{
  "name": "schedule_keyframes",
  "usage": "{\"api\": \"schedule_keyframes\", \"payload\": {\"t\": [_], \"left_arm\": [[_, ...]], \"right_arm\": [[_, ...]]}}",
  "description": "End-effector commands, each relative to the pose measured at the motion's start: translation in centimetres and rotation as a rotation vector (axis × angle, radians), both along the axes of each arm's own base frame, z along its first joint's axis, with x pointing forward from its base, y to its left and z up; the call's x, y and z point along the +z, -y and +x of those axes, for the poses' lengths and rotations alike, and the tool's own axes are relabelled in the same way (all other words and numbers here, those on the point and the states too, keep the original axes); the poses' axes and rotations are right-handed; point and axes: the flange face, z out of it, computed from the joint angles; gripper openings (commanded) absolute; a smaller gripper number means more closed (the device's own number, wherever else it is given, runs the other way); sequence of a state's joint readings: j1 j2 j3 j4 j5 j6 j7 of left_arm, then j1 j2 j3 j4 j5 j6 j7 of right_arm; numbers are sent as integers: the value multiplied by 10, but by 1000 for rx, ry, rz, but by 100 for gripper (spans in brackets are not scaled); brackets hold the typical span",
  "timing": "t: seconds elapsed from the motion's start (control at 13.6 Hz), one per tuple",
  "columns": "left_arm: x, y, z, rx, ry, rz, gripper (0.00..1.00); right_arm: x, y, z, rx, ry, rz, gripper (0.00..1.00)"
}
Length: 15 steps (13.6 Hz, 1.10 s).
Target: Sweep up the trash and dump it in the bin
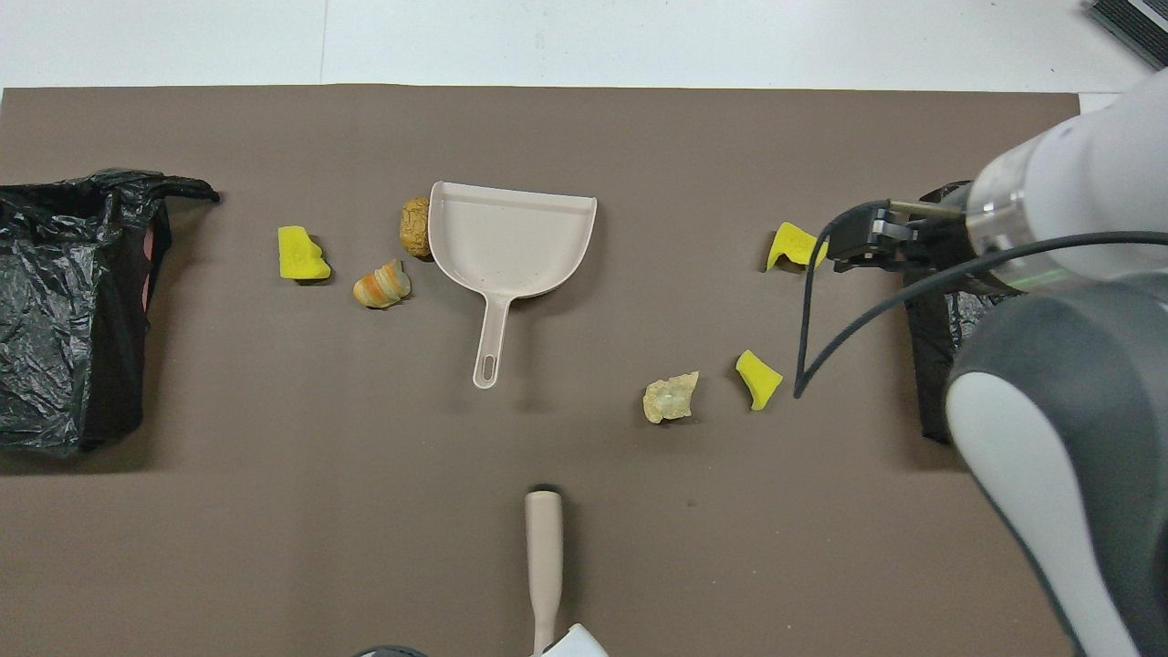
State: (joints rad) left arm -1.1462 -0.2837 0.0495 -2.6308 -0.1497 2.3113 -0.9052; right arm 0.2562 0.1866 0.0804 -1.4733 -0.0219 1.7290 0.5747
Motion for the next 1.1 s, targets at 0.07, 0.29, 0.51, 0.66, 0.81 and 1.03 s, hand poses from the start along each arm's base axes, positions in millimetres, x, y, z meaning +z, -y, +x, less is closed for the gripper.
{"api": "schedule_keyframes", "payload": {"t": [0.07, 0.29, 0.51, 0.66, 0.81, 1.03], "left_arm": [[15, -28, 60, 135, 8, -11, 0], [21, -69, 116, 233, 38, -2, 0], [34, -108, 159, 167, 35, -1, 0], [57, -141, 191, 133, 30, -6, 0], [75, -169, 221, 105, 6, -4, 0], [85, -216, 280, 129, 6, -8, 0]], "right_arm": [[-48, -83, 25, -40, 13, 10, 100], [-77, -129, 29, -32, 28, 13, 100], [-101, -164, 24, -28, 21, 20, 100], [-119, -195, 21, -28, 24, 28, 100], [-137, -221, 12, -33, 23, 21, 100], [-148, -238, 6, -28, 24, 26, 100]]}}
